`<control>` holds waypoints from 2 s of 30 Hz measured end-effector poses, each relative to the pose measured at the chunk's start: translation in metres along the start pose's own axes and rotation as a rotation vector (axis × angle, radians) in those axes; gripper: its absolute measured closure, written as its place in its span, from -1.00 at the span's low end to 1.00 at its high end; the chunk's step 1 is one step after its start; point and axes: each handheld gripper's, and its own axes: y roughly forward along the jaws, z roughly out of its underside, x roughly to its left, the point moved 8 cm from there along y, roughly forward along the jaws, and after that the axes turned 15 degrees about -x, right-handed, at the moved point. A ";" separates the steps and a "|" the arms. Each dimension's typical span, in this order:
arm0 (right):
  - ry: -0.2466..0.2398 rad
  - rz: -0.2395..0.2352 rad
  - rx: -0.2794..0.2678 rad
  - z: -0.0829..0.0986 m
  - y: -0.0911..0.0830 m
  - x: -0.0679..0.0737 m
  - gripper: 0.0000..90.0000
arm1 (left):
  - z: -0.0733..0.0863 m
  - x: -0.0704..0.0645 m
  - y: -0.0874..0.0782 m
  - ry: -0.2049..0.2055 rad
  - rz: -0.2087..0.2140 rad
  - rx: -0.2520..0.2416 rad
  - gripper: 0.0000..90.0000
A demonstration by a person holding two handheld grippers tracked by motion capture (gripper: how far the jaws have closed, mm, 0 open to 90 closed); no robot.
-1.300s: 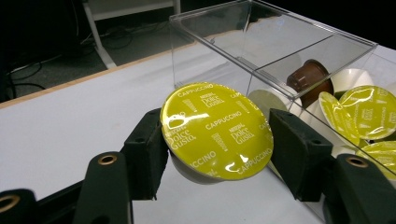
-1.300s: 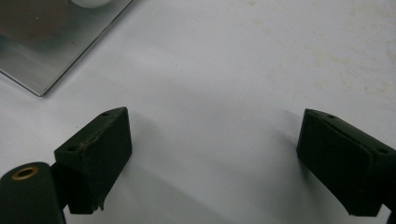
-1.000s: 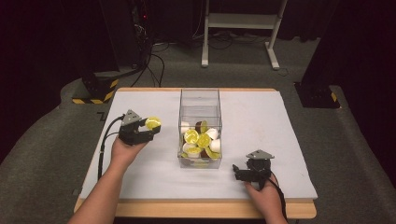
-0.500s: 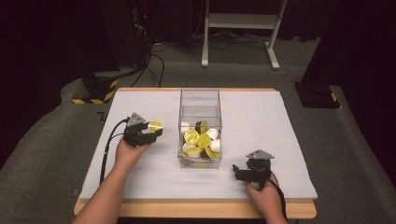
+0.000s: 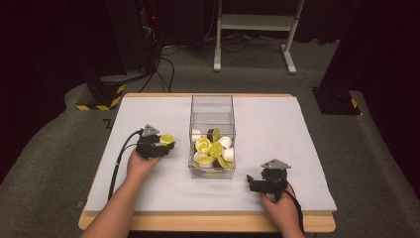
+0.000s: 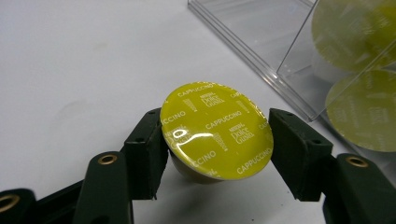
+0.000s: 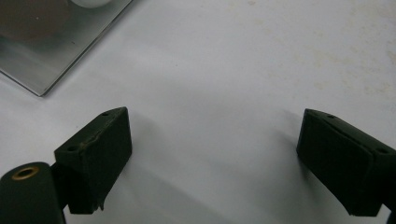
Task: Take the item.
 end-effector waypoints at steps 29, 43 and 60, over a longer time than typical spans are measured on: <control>-0.001 0.000 0.000 0.000 0.000 0.000 -0.77 | -0.009 0.005 -0.024 0.014 -0.011 -0.015 -0.37; -0.001 0.001 0.000 0.000 0.000 0.000 -0.77 | 0.021 0.011 -0.078 0.046 0.001 0.035 -0.34; -0.003 0.000 -0.001 0.000 0.000 0.000 -0.77 | 0.045 0.020 -0.112 0.103 -0.021 0.062 -0.34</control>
